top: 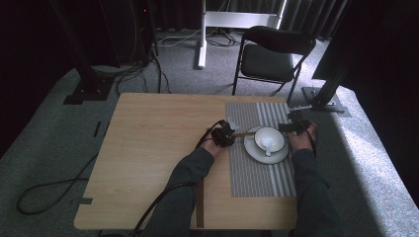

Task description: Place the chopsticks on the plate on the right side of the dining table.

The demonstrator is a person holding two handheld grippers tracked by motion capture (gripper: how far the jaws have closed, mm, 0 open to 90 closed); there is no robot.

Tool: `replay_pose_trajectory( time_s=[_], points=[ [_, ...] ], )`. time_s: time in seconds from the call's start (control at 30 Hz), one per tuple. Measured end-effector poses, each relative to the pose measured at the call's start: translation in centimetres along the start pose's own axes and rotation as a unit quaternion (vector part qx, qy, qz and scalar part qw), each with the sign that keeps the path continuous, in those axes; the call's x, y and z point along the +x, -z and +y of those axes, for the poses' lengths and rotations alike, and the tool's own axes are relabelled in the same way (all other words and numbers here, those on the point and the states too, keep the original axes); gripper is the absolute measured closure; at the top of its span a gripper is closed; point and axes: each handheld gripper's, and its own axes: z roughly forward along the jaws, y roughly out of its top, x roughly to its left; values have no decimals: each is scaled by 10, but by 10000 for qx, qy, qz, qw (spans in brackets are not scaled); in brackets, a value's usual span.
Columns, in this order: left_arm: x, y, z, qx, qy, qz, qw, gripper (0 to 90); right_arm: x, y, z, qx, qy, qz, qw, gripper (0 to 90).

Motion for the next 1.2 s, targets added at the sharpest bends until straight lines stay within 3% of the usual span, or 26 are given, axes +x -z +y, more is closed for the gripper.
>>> replay_pose_trajectory(
  time_s=[0.37, 1.2],
  points=[
    [6, -5, 8, 83, 43, 68, 9999, 717, -1, 1, -3, 65, 23, 0, 10000, 352],
    [7, -15, 14, 156, 69, 125, 9998, 689, -4, 7, -6, 44, 18, -56, 10000, 352]
  ],
)
